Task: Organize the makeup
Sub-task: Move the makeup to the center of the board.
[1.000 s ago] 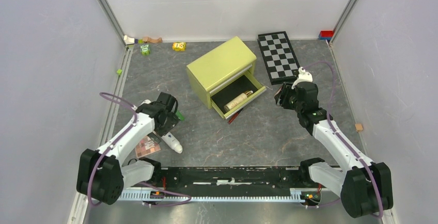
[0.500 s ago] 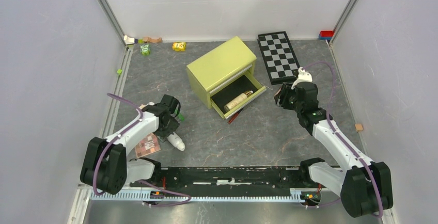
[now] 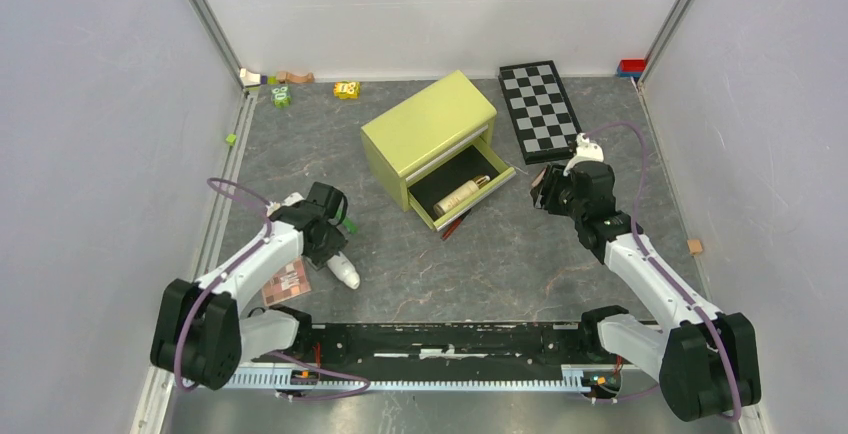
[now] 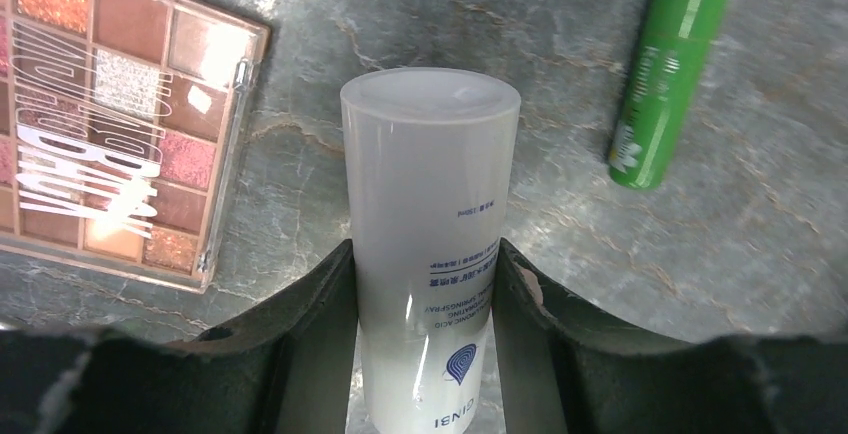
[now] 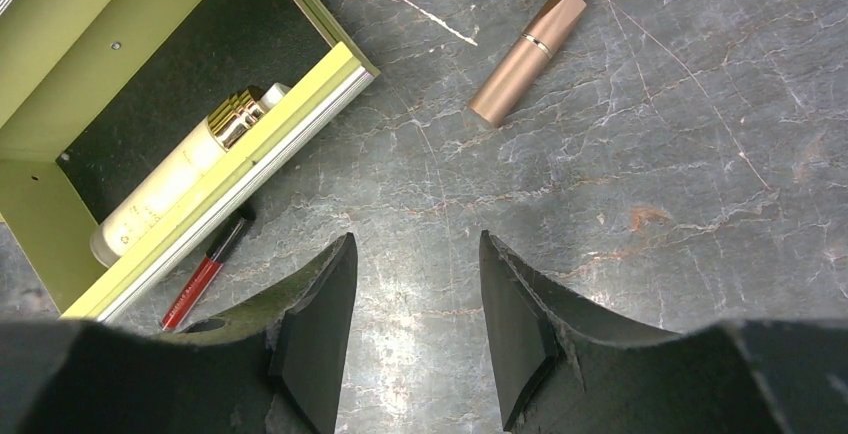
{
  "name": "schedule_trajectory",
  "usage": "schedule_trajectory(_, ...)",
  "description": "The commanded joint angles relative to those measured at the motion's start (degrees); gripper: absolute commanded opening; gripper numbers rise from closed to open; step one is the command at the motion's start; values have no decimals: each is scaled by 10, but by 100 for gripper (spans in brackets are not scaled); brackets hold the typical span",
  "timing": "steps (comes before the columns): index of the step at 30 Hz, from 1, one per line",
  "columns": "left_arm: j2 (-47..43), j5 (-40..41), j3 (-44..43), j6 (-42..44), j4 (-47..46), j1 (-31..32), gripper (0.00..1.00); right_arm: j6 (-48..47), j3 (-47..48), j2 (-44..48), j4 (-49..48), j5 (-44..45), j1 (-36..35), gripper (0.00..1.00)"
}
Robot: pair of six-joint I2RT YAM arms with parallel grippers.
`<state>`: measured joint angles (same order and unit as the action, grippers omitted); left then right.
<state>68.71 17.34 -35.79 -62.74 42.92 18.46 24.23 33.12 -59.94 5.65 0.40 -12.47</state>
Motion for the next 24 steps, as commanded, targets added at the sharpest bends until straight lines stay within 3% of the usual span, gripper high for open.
schedule_trajectory(1, -55, -2, -52, 74, -3, 2, 10, 3, 1, 15, -18, 3, 1, 55)
schedule_trajectory(3, -73, 6, -85, 108, 7, 7, 3, 2, 1, 19, -17, 4, 1, 55)
schedule_trajectory(12, -84, 74, -260, 252, 26, 85, 2, -4, 16, 44, 4, 23, 2, 55)
schedule_trajectory(19, -14, 166, -381, 370, 8, 298, 2, -17, 58, 96, 53, 80, 2, 56)
schedule_trajectory(24, 50, 112, -395, 467, -77, 423, 2, -27, 120, 144, 120, 159, 3, 56)
